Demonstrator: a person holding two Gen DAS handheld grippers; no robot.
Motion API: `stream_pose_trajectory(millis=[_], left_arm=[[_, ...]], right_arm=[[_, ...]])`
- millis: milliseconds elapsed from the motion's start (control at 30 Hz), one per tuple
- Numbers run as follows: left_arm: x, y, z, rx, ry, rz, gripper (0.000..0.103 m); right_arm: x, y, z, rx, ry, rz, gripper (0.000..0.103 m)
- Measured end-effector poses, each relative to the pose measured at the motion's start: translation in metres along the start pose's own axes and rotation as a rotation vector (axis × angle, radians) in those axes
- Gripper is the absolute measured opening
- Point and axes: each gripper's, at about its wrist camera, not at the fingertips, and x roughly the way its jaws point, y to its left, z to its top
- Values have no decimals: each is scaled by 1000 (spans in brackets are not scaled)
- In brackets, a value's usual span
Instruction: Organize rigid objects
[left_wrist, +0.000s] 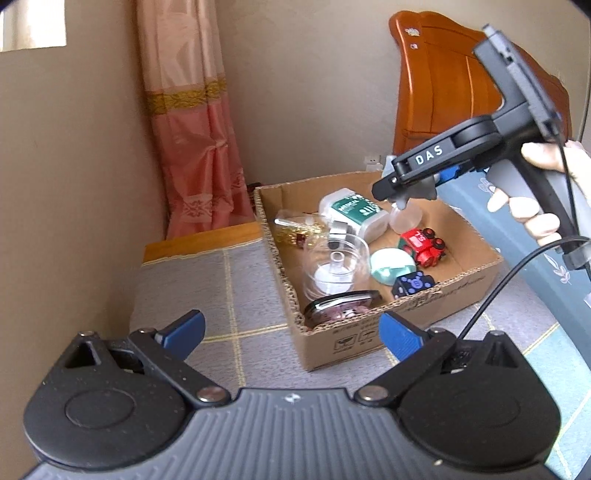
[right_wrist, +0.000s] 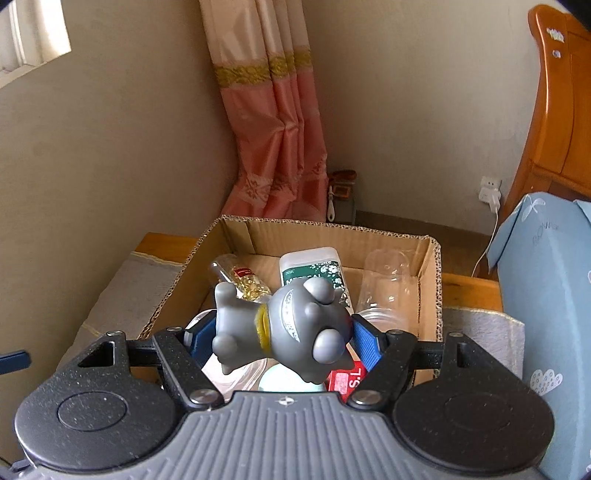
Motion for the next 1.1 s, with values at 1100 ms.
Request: stream_pose_trajectory(millis=[1100], left_arm=[[-36,-13,-14,-48,-26,63,102]], right_arm=[[-77,36,-44,-80,-96,-189,103]])
